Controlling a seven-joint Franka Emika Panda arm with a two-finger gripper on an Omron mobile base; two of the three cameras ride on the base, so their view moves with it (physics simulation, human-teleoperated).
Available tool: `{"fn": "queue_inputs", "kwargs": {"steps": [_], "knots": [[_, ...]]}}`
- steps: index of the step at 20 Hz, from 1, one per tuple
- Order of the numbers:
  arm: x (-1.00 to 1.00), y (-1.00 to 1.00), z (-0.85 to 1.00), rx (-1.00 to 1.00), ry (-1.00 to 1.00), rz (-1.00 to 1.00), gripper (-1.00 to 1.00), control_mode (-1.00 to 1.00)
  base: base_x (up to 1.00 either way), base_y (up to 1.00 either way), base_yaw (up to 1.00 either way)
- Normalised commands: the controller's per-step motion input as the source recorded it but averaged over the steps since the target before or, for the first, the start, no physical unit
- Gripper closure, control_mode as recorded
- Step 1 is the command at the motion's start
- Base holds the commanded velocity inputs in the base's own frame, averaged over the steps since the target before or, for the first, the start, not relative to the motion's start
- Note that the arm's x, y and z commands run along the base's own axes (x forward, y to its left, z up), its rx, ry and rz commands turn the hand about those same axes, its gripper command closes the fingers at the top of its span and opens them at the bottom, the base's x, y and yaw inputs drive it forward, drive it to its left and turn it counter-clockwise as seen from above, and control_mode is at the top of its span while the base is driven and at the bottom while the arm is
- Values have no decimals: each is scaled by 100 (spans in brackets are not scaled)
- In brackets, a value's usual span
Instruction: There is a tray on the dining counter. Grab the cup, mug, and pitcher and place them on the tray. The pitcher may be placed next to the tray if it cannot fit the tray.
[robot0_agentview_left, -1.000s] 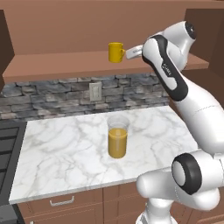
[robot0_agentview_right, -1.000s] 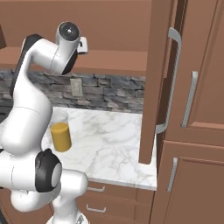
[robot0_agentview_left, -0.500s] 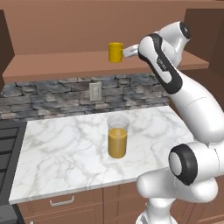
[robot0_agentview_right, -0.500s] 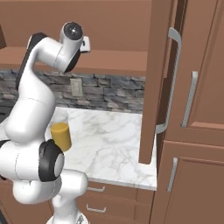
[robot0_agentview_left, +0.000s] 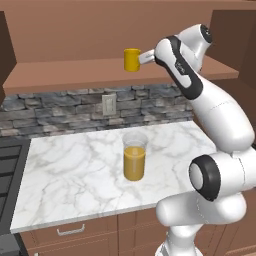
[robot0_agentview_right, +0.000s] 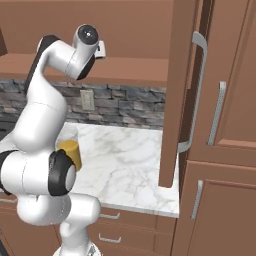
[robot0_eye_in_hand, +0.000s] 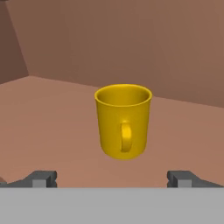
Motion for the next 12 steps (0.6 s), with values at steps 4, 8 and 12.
{"fn": "queue_inputs", "kwargs": {"steps": [4,8,12], "knots": [[29,4,-1,0,0,0,-100,-100,0,0,0],[26,4,-1,0,0,0,-100,-100,0,0,0],[23,3,-6,0,0,1,-100,-100,0,0,0]]}}
